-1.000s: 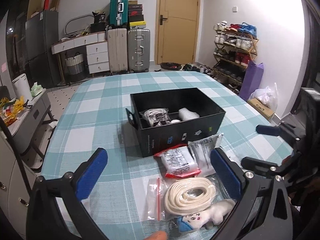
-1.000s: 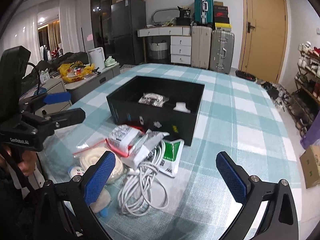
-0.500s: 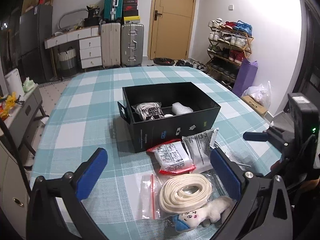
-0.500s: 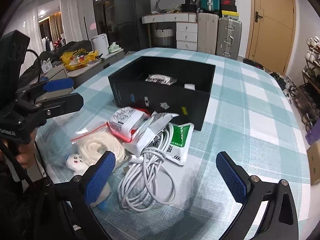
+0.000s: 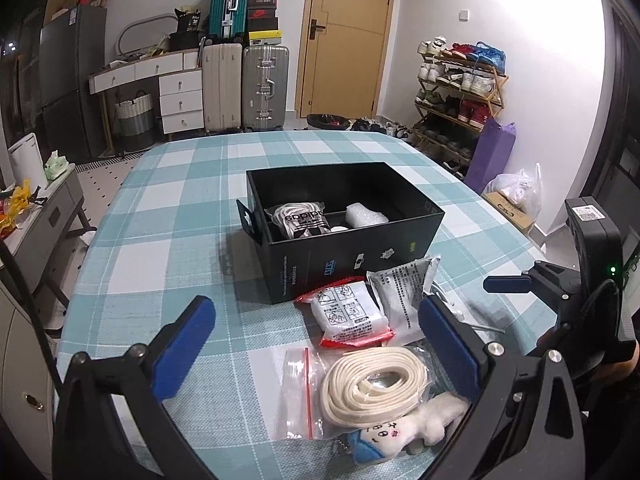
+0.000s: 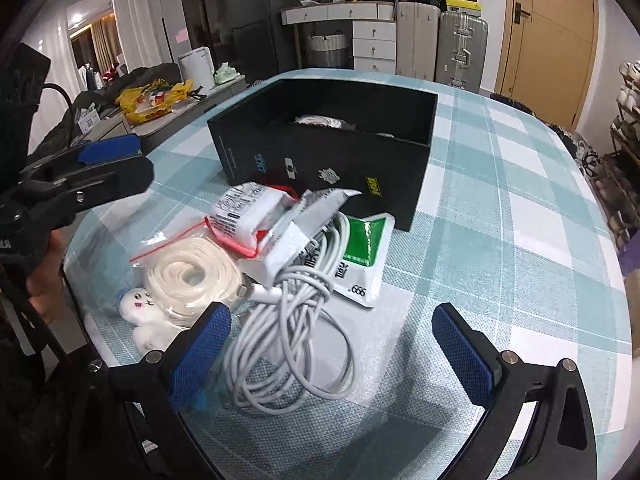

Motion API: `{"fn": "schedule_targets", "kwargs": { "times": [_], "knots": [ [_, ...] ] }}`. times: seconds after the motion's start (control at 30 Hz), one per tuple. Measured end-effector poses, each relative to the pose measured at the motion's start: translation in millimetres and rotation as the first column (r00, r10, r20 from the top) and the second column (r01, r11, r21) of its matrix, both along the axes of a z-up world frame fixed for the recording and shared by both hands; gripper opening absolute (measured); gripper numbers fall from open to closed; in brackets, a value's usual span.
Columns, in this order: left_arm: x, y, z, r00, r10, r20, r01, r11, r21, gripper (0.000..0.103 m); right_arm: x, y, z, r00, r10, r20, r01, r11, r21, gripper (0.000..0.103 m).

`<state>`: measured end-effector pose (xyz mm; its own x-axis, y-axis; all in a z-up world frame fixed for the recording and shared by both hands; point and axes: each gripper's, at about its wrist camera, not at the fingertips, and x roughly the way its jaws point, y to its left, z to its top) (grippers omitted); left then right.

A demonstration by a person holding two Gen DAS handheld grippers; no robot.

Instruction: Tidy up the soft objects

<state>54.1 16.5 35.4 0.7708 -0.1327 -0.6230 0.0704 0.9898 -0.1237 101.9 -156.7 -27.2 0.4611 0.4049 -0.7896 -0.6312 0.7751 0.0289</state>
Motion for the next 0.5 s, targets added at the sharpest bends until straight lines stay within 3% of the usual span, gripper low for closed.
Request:
{"fn": "schedule_targets", "kwargs": {
  "times": [0.5],
  "knots": [
    [1.6,0.2,-4.2,1.0,0.003,-0.015,-0.003,1.0,0.007,0.101,5.4,-8.5,0.0,0.999,-0.041,0.03,0.041,0.999,0.002,0.1]
  ]
}}
